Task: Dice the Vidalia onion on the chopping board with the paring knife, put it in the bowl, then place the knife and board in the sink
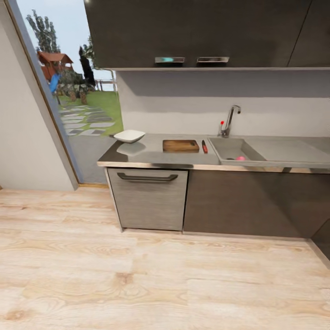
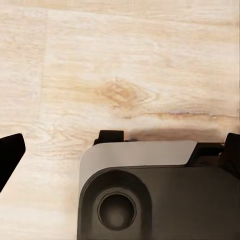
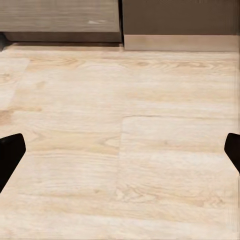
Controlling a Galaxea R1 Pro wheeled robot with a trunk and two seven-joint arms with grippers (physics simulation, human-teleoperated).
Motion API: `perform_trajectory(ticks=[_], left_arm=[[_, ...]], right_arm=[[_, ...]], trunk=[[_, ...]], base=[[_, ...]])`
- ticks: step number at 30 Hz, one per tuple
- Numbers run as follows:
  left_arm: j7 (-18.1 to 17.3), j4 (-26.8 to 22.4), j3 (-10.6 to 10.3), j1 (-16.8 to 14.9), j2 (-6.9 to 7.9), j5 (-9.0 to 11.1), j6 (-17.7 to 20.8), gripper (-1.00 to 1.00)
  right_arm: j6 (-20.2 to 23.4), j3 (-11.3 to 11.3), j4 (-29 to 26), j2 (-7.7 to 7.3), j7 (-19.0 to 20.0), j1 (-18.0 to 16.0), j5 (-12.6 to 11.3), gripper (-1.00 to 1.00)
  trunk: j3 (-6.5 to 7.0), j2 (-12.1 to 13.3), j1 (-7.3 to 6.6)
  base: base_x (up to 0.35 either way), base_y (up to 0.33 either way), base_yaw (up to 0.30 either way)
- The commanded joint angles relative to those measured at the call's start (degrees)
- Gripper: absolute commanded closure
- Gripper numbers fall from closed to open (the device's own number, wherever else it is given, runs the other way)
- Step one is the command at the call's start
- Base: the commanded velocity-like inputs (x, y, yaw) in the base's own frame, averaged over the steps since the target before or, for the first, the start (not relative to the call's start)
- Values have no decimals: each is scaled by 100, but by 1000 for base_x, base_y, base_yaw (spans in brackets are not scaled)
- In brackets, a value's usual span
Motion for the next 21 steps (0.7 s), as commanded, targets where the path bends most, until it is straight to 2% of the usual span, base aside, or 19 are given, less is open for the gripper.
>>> perform_trajectory(ticks=[1,7,21], left_arm=[[0,-6,4,-1,0,20,-10,-100],[9,-8,5,-2,-1,20,-10,-100],[12,-12,6,-1,-1,20,-10,-100]], right_arm=[[-11,-35,2,2,-31,-3,61,-100],[-13,-35,2,7,-30,-3,54,-100],[-12,-36,2,20,-31,-3,52,-100]], trunk=[[-4,-2,1],[5,-2,1],[89,-2,1]], base=[[138,-288,0],[117,-300,-32],[93,-312,-140]])
